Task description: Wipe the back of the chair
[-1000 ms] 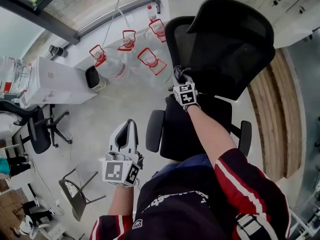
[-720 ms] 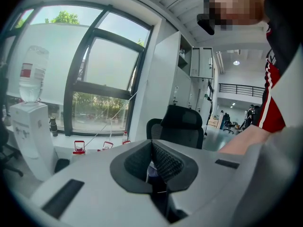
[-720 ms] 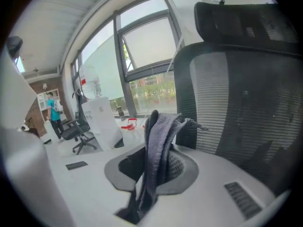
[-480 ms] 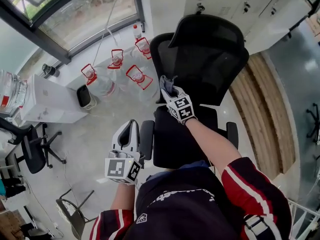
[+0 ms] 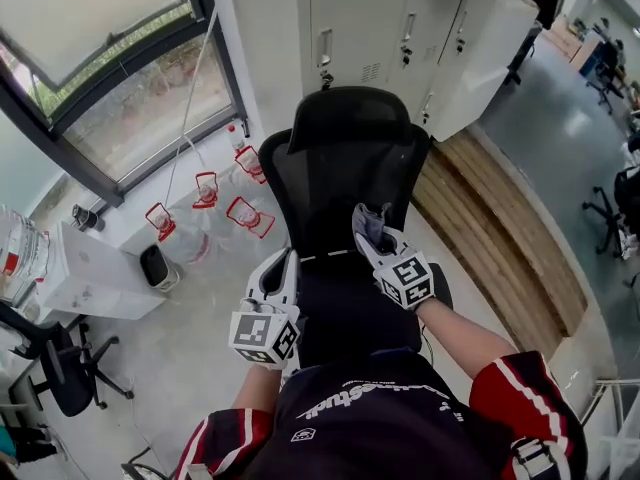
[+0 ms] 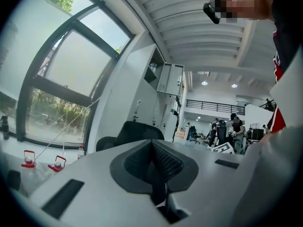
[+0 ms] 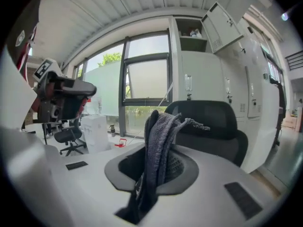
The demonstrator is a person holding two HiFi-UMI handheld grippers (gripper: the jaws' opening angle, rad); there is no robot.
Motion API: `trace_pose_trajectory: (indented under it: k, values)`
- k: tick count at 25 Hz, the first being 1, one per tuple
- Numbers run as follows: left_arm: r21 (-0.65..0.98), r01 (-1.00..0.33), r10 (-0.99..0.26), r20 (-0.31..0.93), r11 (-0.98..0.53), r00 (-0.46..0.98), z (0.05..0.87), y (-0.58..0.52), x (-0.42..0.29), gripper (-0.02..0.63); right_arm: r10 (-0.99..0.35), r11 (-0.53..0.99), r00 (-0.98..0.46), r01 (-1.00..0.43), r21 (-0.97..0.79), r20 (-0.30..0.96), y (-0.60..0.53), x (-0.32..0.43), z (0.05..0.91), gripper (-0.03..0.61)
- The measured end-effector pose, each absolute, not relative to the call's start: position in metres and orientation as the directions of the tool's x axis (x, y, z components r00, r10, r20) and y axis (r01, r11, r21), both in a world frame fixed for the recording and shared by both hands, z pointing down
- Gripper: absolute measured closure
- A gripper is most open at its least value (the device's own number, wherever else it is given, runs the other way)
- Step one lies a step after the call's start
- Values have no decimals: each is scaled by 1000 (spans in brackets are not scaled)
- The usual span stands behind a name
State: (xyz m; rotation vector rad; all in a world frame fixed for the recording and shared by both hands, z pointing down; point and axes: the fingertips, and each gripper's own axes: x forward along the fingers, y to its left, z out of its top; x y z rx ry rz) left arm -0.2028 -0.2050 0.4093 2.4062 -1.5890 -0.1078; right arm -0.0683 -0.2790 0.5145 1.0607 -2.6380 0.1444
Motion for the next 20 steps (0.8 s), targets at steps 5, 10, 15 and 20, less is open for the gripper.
trace_pose_trajectory:
  k: [5, 10, 15, 20]
  values:
    - [180, -877, -886, 55, -445, 461, 383, -198, -171, 589, -753, 634, -616, -773, 4, 231, -227, -19, 461, 511]
    - [101, -871, -872, 46, -482, 488, 367, -189, -147, 591, -823, 544, -536, -839, -16, 188, -190, 8, 418, 511]
    - [108, -858, -860, 49, -502, 509, 371, -187, -126, 589, -828, 535, -527, -845, -15, 190, -170, 16, 401, 509]
    - [122, -844, -847, 45, -522, 530, 372, -179, -117, 590, -823, 549, -542, -836, -6, 169, -165, 16, 392, 509]
